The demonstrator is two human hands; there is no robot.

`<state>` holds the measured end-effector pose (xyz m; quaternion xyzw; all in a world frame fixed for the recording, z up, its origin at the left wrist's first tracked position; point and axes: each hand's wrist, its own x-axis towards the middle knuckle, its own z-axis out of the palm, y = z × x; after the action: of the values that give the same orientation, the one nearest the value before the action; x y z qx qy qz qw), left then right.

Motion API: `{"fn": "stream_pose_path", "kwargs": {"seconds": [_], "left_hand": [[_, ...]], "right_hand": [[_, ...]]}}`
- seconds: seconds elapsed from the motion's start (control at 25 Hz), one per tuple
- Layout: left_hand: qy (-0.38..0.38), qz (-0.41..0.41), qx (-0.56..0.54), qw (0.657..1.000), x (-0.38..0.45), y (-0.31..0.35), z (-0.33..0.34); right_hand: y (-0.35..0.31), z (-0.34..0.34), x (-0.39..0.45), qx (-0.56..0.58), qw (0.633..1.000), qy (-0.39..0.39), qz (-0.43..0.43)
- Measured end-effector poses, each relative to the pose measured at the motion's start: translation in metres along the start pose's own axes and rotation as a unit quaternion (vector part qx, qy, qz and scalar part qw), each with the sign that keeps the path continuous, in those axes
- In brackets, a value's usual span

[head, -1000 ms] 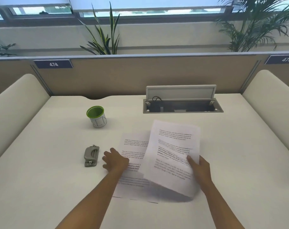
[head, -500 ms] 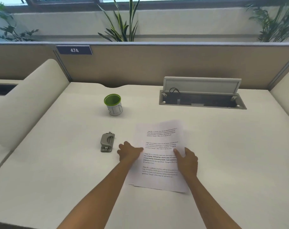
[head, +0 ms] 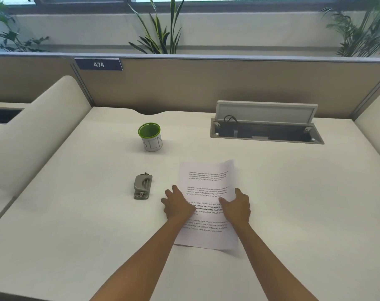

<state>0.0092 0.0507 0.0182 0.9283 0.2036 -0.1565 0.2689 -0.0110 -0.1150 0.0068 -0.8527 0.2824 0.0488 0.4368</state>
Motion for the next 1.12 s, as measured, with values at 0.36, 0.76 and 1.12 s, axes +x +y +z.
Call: {"fn": "stream_pose_path", "kwargs": {"seconds": [0.36, 0.76, 1.12], "left_hand": [[0.007, 0.017, -0.025, 1.000, -0.004, -0.007, -0.003], [0.010, 0.057, -0.016, 0.998, 0.003, -0.016, 0.005], [-0.076, -0.062, -0.457, 0.884, 0.033, -0.015, -0.025]], "right_hand": [[-0.012, -0.015, 0.007, 0.145, 0.983, -0.054, 0.095], [0.006, -0.019, 0.007, 0.088, 0.990, -0.107, -0.022], [0.012, -0.059, 0.020, 0.282, 0.929, -0.217, -0.104]]}}
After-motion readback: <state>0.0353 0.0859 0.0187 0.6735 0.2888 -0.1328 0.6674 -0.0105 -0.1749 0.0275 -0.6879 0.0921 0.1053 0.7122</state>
